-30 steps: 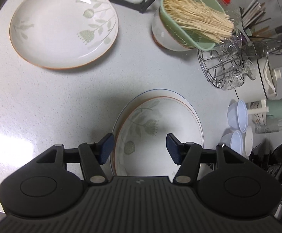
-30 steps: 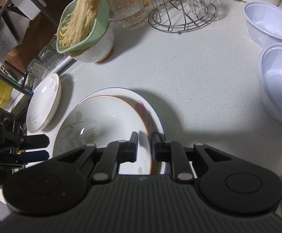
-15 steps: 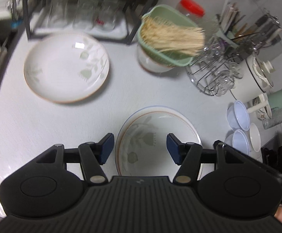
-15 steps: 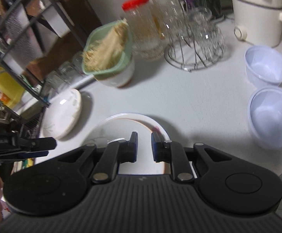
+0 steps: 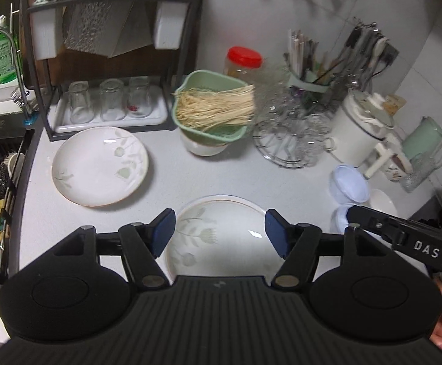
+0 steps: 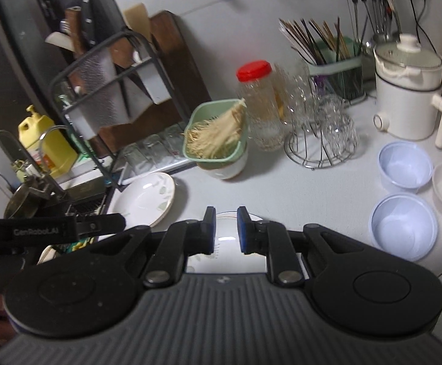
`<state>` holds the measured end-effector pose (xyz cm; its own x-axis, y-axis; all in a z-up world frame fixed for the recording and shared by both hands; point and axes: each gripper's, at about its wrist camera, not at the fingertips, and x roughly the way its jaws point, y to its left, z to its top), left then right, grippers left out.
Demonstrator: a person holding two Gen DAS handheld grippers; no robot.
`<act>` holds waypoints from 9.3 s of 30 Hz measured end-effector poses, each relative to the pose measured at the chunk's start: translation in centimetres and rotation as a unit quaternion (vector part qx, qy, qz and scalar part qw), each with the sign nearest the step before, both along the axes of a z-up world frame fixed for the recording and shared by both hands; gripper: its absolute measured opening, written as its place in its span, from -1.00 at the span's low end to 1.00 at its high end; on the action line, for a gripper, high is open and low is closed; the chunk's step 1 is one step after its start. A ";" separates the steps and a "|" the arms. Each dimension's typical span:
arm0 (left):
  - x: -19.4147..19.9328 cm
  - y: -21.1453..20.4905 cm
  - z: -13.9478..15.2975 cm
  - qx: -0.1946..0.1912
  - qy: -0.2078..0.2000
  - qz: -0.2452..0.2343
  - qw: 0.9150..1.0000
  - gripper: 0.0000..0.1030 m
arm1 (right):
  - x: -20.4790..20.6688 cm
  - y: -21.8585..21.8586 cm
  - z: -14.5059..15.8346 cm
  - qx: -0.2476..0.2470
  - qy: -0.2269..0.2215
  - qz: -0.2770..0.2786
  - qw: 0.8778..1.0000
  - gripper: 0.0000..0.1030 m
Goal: Organize plates and bowls
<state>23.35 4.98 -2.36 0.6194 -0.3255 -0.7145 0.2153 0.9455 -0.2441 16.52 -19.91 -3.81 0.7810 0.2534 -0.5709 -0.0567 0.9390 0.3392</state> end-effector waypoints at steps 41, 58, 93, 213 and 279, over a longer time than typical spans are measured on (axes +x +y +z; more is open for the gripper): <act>-13.6 2.3 -0.5 0.030 -0.010 0.165 0.986 0.52 | -6.0 1.4 -0.3 -0.026 -0.011 0.129 0.991 -0.61; -6.7 10.5 -1.9 0.022 0.030 0.192 0.981 0.62 | 1.6 8.0 -1.6 -0.025 0.038 0.143 0.989 0.53; 13.8 23.7 -8.3 -0.034 0.059 0.116 0.991 0.62 | 16.9 19.0 -5.1 -0.027 0.104 0.029 0.994 0.52; 11.2 4.2 -14.8 -0.127 0.224 0.026 0.966 -0.06 | 8.9 0.5 -11.2 0.050 0.198 0.012 0.979 -0.42; 8.7 3.8 -13.1 -0.046 0.186 0.027 0.981 -0.68 | 6.0 1.3 -11.0 -0.055 0.120 -0.083 0.988 -0.61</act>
<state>32.03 8.81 -15.47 0.3392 -0.3726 -0.8638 0.0442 0.9235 -0.3810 22.54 -18.57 -14.78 0.6460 0.0594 -0.7610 0.1704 0.9606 0.2196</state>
